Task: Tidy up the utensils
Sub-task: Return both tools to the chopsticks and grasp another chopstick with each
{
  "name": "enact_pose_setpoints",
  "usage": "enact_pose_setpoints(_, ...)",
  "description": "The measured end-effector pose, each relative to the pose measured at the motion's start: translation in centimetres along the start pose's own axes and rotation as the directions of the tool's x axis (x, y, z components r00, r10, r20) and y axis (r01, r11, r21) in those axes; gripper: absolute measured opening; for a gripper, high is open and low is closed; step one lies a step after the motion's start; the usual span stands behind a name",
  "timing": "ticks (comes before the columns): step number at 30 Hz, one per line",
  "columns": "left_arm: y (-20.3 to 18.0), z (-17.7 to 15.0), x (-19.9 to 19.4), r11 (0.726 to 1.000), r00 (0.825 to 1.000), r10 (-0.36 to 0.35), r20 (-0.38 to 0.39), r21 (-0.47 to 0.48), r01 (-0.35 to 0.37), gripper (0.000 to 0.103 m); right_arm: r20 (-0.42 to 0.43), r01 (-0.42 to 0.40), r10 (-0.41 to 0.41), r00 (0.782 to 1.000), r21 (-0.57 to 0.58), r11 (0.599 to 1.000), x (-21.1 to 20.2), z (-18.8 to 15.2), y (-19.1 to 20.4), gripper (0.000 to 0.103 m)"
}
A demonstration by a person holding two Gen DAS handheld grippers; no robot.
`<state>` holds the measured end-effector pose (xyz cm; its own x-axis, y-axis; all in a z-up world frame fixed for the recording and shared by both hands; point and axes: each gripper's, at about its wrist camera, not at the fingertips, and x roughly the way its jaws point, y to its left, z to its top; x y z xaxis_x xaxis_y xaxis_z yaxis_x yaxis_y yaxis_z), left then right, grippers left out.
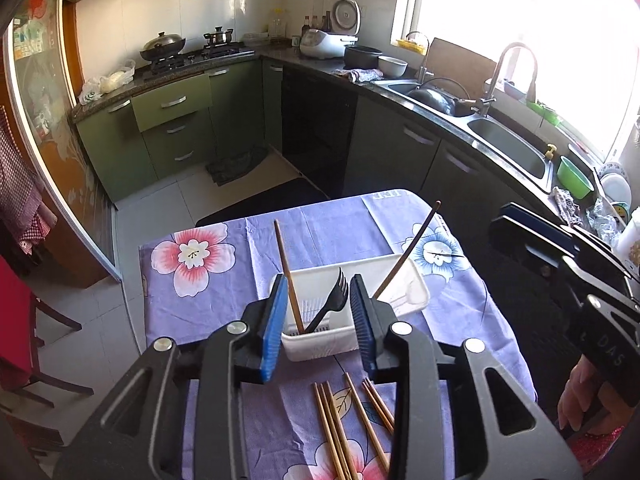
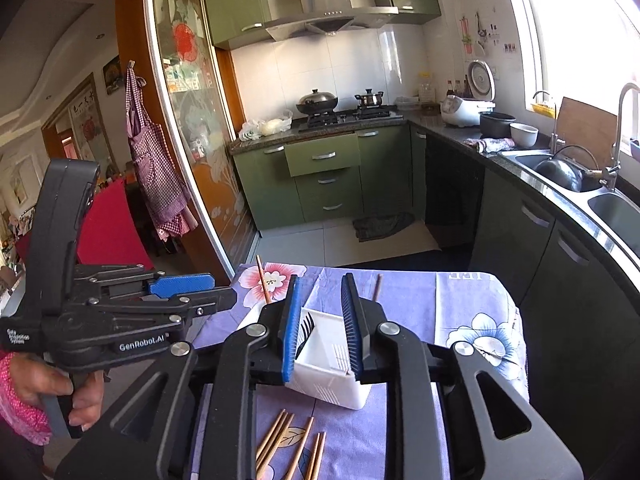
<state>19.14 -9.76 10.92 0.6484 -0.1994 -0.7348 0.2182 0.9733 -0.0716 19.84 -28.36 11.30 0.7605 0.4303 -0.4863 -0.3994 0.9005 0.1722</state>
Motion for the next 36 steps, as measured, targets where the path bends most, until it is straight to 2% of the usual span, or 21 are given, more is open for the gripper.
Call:
enact_pose_setpoints(2,0.2,-2.1,-1.4,1.000,1.000,-0.009,0.011,-0.016,0.009,0.040,0.008,0.004,-0.004,1.000,-0.013,1.000,-2.4,-1.9,0.3,0.039)
enact_pose_setpoints(4,0.3,-5.0,-1.6,1.000,1.000,0.002,-0.012,-0.030,-0.002,0.040,-0.017,0.008,-0.008,1.000,-0.012,1.000,-3.6,-4.8,0.3,0.039)
enact_pose_setpoints(6,0.5,-8.4,-0.4,0.999,0.997,-0.010,-0.079,-0.041,0.006,0.040,-0.079,0.010,-0.010,0.997,-0.008,1.000,-3.5,-8.3,-0.1,0.039)
enact_pose_setpoints(9,0.8,-13.0,3.3,0.998,0.976,-0.037,-0.213,-0.063,0.024,0.038,-0.185,0.014,-0.003,0.983,0.057,0.998,-2.1,-13.8,-1.6,0.039)
enact_pose_setpoints(11,1.1,-14.9,6.1,0.995,0.957,-0.055,-0.285,-0.095,0.030,0.026,-0.224,0.004,0.025,0.974,0.129,0.992,-1.4,-16.8,-2.9,0.039)
enact_pose_setpoints(13,1.3,-15.9,8.2,0.991,0.943,-0.073,-0.326,-0.127,0.033,0.024,-0.238,-0.005,0.054,0.970,0.200,0.980,-1.1,-19.3,-4.0,0.039)
enact_pose_setpoints(16,0.9,-16.5,10.5,0.993,0.932,-0.057,-0.358,-0.115,0.016,0.024,-0.229,-0.027,0.094,0.969,0.279,0.960,-1.5,-21.6,-5.0,0.039)
enact_pose_setpoints(19,0.3,-16.7,11.9,0.995,0.923,-0.032,-0.383,-0.098,-0.006,0.024,-0.219,-0.025,0.097,0.971,0.309,0.951,-2.1,-22.8,-5.5,0.039)
enact_pose_setpoints(26,0.3,-16.8,13.9,0.995,0.901,0.020,-0.433,-0.077,-0.060,0.019,-0.216,-0.055,0.136,0.967,0.345,0.937,-1.8,-22.8,-6.2,0.039)
enact_pose_setpoints(32,0.1,-16.7,14.2,0.996,0.900,0.033,-0.435,-0.060,-0.065,0.018,-0.221,-0.071,0.157,0.962,0.354,0.933,-1.5,-22.4,-5.9,0.039)
enact_pose_setpoints(36,-1.0,-17.0,14.5,0.997,0.890,0.037,-0.455,-0.039,-0.061,0.016,-0.232,-0.067,0.154,0.960,0.344,0.936,-1.1,-22.3,-5.5,0.039)
